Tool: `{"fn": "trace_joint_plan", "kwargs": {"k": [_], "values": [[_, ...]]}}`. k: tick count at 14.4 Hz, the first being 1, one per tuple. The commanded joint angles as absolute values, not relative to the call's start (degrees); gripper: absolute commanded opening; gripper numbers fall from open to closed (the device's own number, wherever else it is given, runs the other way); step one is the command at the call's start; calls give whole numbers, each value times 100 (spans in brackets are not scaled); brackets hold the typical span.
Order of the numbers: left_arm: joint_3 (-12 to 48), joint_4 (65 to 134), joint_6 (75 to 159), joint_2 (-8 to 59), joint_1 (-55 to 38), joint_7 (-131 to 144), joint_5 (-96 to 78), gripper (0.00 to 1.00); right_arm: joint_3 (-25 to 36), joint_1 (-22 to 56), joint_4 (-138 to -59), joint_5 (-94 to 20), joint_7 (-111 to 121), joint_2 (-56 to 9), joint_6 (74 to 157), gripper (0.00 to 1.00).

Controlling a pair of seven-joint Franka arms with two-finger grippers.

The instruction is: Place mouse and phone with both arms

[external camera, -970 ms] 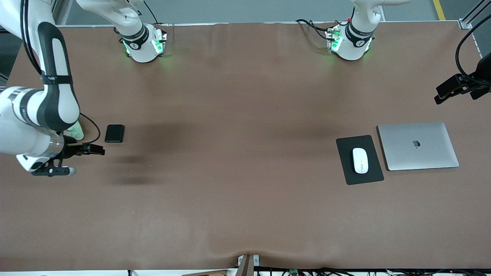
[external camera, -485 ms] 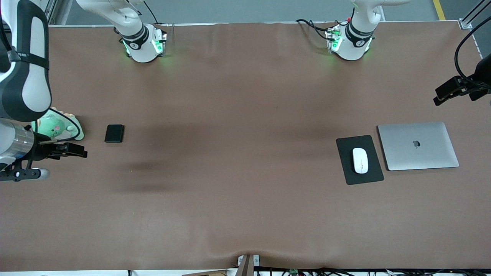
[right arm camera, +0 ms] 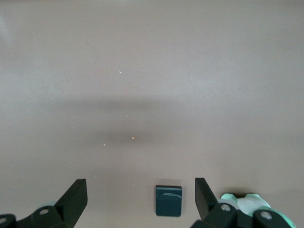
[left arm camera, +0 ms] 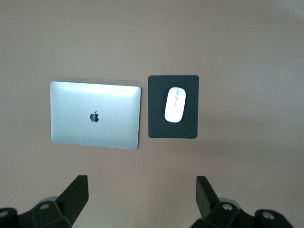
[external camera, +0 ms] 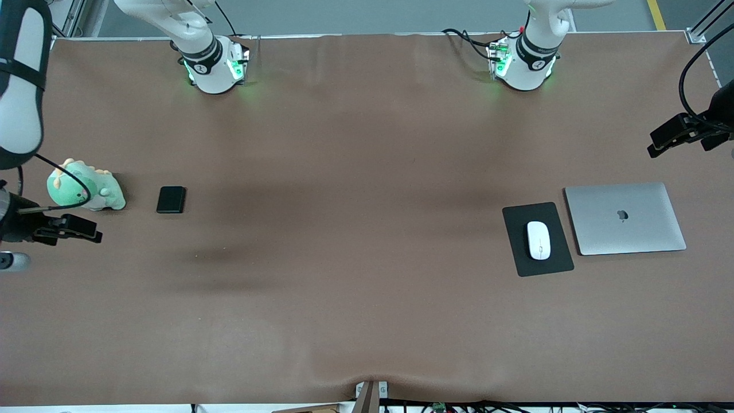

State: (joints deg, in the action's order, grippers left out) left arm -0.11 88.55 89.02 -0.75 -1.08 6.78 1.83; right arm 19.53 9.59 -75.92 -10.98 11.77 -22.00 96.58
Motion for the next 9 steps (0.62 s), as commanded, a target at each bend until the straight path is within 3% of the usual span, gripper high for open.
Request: {"fn": "trace_joint_plan", "kwargs": {"k": [1, 4, 9], "values": [[35, 8868, 8850, -141, -97, 712, 114, 100, 1907, 879, -6920, -1055, 1187, -2268, 8941, 100], [44, 8868, 8842, -141, -88, 791, 62, 100, 1890, 827, -6583, -1072, 1160, -2172, 8316, 100], [26, 8736, 8842, -79, -106, 791, 79, 100, 1257, 343, -6740, -914, 1169, -1452, 7893, 100]]}}
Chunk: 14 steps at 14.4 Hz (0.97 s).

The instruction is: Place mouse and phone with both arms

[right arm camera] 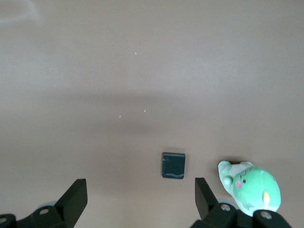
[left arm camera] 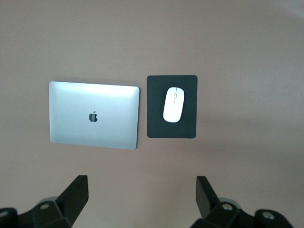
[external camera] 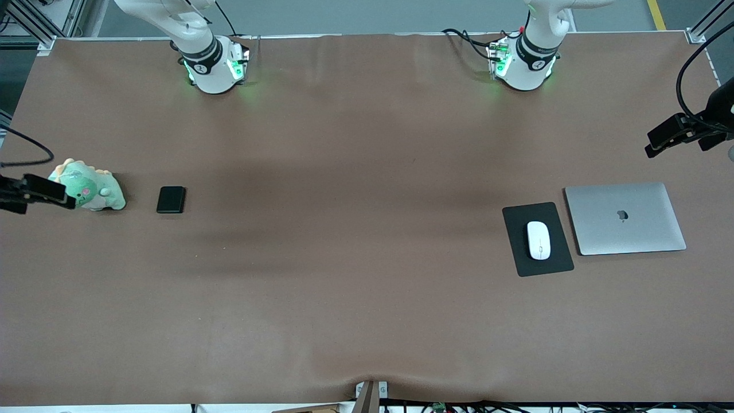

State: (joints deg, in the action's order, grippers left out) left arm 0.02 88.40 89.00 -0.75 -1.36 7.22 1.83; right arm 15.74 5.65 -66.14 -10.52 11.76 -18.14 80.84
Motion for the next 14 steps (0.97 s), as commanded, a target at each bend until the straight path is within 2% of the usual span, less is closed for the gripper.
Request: {"fn": "trace_joint_plan", "kwargs": {"k": [1, 3, 7, 9, 14], "values": [[35, 8728, 8842, -79, -105, 791, 79, 100, 1187, 325, -6994, -897, 1169, -1241, 7910, 100], [35, 8710, 8842, -79, -114, 791, 88, 100, 697, 11, -7285, -582, 1117, -863, 7910, 100], [44, 8710, 8842, -79, -158, 782, 62, 100, 116, -53, -8102, -64, 265, -81, 7910, 100], [105, 8710, 8763, -88, -158, 782, 53, 100, -201, -87, -8252, 350, 246, 44, 7901, 100], [105, 8710, 8736, -79, -141, 774, 53, 100, -202, -325, -8288, 255, 483, 35, 7937, 100]]}}
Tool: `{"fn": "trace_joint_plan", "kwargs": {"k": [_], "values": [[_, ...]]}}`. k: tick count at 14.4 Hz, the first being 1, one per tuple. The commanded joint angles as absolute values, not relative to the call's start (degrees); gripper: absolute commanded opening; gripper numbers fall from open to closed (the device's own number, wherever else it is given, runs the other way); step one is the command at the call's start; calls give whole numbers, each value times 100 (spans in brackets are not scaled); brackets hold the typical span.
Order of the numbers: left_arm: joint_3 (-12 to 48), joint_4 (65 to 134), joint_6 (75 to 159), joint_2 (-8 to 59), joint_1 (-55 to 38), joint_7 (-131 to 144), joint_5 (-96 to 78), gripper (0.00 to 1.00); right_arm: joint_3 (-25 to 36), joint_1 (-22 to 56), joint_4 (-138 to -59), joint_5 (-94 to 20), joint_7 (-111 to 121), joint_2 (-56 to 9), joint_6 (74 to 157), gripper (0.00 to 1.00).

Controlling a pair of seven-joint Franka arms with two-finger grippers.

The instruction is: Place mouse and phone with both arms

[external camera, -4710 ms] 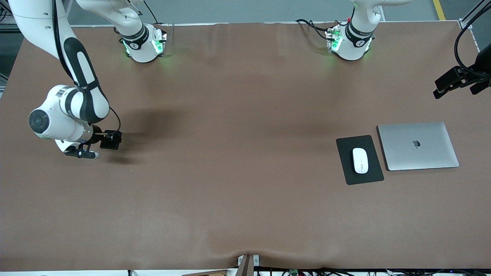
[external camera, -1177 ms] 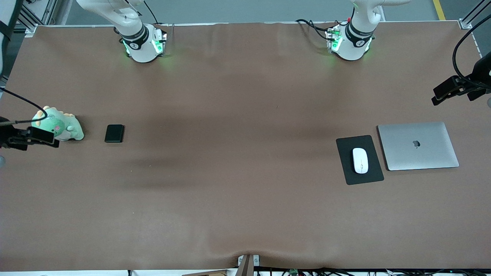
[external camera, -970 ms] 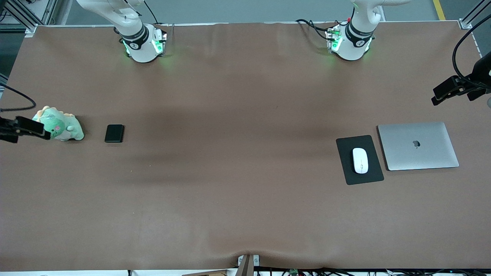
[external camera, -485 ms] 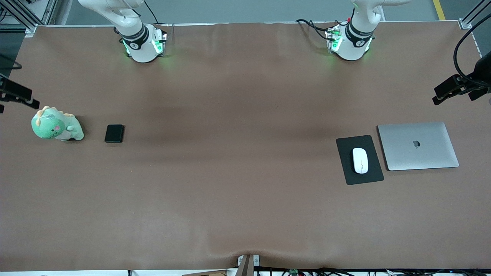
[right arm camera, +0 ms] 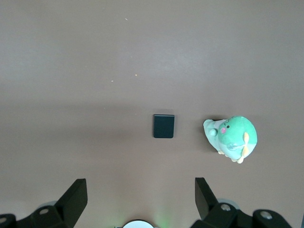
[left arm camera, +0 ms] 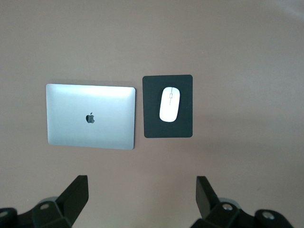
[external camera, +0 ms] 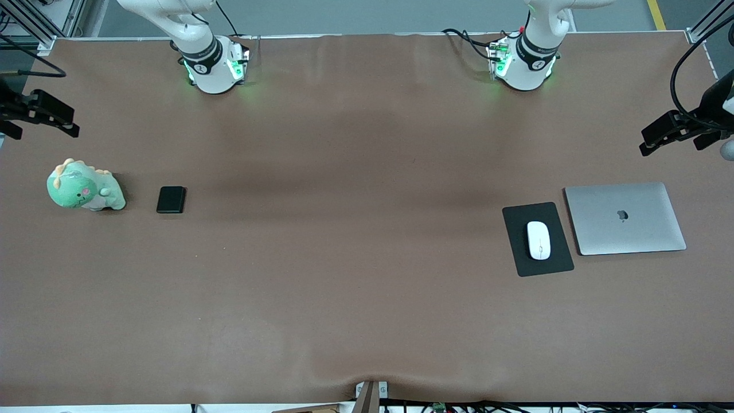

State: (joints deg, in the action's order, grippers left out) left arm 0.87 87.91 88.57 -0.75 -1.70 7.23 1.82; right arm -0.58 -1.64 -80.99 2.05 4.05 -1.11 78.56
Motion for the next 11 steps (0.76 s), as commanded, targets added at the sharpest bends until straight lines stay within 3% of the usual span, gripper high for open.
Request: {"fn": "trace_joint_plan", "kwargs": {"k": [1, 11], "values": [[105, 8710, 8736, -88, -141, 773, 53, 100, -202, -325, -8340, 246, 483, 61, 7954, 100], [106, 8710, 8675, -88, -132, 765, 53, 100, -35, -369, -8525, -140, 483, 176, 8051, 100]]}}
